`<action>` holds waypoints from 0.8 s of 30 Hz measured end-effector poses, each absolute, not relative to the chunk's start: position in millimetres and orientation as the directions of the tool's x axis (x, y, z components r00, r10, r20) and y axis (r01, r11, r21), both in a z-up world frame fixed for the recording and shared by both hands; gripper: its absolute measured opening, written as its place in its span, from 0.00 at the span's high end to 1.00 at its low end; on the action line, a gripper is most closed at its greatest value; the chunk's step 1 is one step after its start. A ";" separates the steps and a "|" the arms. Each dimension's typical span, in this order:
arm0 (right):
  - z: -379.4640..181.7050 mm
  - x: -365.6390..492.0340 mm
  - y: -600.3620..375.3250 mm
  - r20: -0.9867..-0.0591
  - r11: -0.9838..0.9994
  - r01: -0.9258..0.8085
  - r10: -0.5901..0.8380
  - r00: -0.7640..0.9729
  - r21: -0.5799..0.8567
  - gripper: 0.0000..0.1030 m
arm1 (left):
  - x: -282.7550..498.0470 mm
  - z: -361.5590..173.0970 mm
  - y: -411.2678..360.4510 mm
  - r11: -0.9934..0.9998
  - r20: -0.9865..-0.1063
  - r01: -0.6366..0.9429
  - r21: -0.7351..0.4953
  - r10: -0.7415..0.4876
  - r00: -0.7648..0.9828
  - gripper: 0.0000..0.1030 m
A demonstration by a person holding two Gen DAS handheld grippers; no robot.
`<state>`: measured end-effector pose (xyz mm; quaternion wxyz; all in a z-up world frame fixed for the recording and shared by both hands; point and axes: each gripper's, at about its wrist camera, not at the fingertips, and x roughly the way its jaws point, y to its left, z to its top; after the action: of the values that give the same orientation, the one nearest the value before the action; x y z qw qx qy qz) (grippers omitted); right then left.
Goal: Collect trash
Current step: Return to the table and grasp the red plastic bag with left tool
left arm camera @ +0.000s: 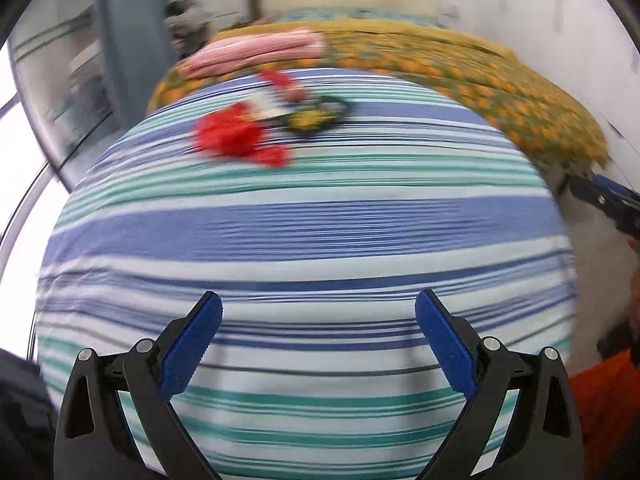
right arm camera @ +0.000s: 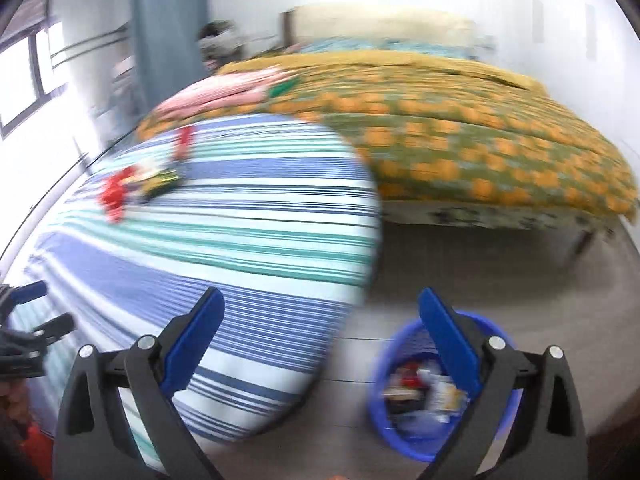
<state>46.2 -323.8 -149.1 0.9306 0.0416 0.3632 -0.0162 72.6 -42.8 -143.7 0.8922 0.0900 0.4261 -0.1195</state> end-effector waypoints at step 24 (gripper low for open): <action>-191.6 151.5 -201.9 -0.807 0.997 -0.074 0.041 0.589 -0.003 0.04 | 213.4 -120.2 -4.6 0.994 -0.737 0.075 -0.075 -0.106 0.667 0.07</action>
<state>151.5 -201.9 -191.6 0.8911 -0.0183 0.4523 0.0324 213.4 -4.6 -120.2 0.9128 -0.0193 0.4049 -0.0495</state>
